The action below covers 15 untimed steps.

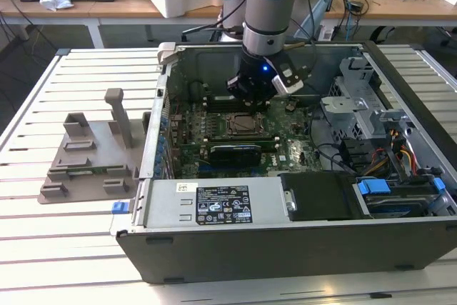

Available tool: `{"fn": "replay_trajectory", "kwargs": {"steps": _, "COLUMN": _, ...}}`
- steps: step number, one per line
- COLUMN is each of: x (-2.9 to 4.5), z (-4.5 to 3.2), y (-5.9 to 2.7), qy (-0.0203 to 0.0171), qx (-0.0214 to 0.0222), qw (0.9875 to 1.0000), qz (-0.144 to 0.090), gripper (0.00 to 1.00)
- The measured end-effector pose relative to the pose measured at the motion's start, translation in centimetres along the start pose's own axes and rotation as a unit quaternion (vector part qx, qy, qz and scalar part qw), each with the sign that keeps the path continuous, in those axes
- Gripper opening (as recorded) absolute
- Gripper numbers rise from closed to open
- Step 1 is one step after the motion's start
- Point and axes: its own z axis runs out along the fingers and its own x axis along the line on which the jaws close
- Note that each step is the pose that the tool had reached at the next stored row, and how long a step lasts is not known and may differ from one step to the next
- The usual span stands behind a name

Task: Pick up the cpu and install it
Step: 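Install the first cpu locking lever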

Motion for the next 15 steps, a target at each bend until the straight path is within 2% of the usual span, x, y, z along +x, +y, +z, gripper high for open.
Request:
{"fn": "replay_trajectory", "kwargs": {"steps": 2, "x": 0.0, "z": -0.38, "y": 0.06, "qy": 0.0001, "qx": 0.0001, "qw": 1.0, "qz": -0.001, "gripper": 0.11}}
{"fn": "replay_trajectory", "kwargs": {"steps": 12, "x": 0.03, "z": -0.25, "y": -0.28, "qy": 0.0008, "qx": 0.0002, "qw": 1.0, "qz": -0.001, "gripper": 0.11}}
{"fn": "replay_trajectory", "kwargs": {"steps": 15, "x": 0.01, "z": -0.07, "y": -0.32, "qy": 0.0023, "qx": 0.0023, "qw": 1.0, "qz": -0.001, "gripper": 0.11}}
